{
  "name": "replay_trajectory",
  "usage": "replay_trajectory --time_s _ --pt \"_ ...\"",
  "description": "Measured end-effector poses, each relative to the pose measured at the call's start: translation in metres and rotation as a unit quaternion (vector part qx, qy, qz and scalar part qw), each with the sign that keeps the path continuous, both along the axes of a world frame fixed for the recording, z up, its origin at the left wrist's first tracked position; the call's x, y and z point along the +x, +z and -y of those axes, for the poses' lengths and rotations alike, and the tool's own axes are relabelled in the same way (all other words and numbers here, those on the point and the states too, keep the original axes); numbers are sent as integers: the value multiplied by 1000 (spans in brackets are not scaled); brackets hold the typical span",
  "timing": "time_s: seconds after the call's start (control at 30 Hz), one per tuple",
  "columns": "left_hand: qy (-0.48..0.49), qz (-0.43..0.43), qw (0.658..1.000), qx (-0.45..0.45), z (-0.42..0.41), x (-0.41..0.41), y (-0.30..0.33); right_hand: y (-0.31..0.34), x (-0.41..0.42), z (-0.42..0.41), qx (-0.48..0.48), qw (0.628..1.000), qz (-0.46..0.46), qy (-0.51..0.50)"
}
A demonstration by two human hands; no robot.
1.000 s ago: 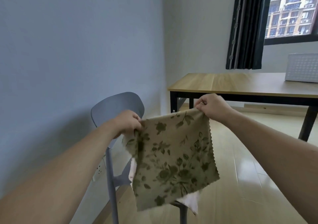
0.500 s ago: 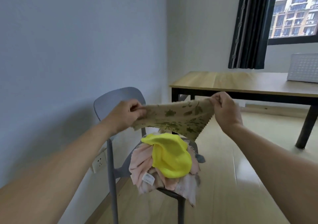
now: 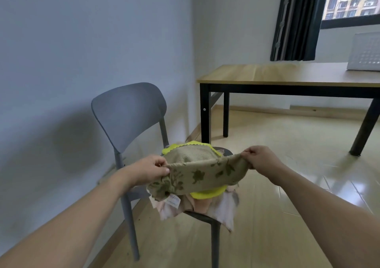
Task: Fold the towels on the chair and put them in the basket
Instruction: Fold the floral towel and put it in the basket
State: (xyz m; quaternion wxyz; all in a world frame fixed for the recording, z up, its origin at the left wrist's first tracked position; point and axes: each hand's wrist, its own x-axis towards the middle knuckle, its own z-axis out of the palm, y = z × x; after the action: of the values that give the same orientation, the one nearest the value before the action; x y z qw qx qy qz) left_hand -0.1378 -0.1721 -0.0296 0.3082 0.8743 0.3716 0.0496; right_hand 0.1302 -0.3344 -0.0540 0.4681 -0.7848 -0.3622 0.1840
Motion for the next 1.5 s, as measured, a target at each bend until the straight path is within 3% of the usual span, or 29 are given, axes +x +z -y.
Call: replay_trajectory --time_s 0.2,0.37,0.47,0.7,0.8,0.9,1.1,1.23,1.4,1.5 --pt "145 157 977 -21 -58 36 -16 -8 18 -75 73 996 -11 -57" --pt "185 167 966 -67 -94 62 -48 -42 35 -127 50 991 -68 -103" --pt "174 146 970 -86 -101 69 -67 -63 36 -140 -15 992 -97 -77" --pt "140 161 977 27 -101 55 -73 -67 25 -136 -51 980 -187 38" --pt "138 190 969 81 -94 48 -58 -59 26 -126 -72 989 -126 22" --pt "133 233 955 129 -70 43 -28 -41 25 -112 -12 995 -99 -11" --pt "180 387 898 108 9 19 18 23 0 -47 217 963 -149 -65" --pt "163 403 894 108 66 -5 3 30 -30 16 257 960 -70 -87" --pt "102 286 945 120 98 -32 -51 -20 -48 72 149 967 158 -131" --pt "82 231 959 142 99 -33 -65 -50 -50 83 94 967 191 -137"
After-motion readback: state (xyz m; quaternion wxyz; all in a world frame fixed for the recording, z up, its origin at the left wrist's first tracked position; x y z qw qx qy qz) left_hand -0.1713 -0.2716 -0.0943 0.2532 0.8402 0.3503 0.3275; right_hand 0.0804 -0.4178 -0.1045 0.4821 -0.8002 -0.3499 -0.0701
